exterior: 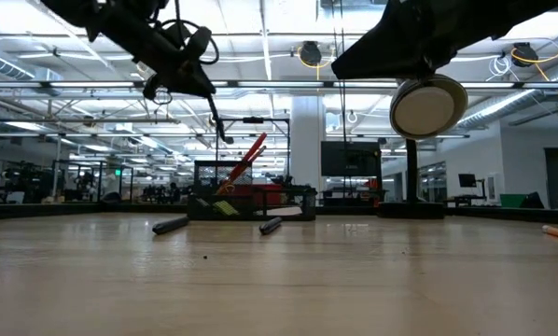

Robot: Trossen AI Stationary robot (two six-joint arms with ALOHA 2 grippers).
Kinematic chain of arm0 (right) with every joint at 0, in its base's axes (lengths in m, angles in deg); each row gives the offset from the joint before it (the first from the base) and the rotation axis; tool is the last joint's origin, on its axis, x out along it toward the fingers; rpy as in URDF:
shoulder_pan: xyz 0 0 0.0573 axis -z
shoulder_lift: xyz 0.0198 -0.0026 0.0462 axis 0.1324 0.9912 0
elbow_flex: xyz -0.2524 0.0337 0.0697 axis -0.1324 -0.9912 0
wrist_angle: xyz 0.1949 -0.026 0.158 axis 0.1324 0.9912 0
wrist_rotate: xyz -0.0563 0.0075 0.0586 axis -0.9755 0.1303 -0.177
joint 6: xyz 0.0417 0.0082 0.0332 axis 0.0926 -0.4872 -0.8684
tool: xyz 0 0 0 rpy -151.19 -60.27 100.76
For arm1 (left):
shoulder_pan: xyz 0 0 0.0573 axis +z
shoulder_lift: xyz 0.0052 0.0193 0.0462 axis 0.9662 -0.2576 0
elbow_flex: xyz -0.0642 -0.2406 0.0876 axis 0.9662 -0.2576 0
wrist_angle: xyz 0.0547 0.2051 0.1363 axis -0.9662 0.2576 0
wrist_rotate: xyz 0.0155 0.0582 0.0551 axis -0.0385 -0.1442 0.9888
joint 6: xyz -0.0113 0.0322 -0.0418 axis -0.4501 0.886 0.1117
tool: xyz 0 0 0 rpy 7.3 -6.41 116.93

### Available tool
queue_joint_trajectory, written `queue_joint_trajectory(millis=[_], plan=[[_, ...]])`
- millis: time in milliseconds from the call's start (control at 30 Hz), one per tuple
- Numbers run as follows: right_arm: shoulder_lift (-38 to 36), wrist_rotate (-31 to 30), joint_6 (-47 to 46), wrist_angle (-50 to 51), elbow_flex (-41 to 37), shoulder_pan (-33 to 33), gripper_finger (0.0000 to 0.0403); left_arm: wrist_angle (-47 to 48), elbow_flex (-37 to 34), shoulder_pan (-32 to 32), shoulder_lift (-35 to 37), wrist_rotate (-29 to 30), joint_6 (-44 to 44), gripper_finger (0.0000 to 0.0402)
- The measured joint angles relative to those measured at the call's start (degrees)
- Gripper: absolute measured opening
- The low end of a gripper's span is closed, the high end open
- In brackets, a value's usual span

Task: Pick and place office supplies into organizer
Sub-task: Put the black pen into the black desk organizer

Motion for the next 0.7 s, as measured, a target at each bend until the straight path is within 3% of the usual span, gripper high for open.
queue_joint_trajectory(millis=[267, 567, 700], plan=[[0.00, -0.01, 0.00, 0.37, 0.00, 0.00, 0.0075, 11.38, 8.50, 0.75, -6.70, -4.64, 2.31, 0.0065], [0.00, 0.03, -0.32, 0.69, 0.00, 0.00, 0.0075, 12.76, 10.82, 0.29, -11.65, -3.81, 3.60, 0.0065], [0.00, 1.47, -0.68, 0.79, 0.00, 0.00, 0.0075, 14.88, 10.82, 0.27, -12.35, -0.64, 4.28, 0.0065]])
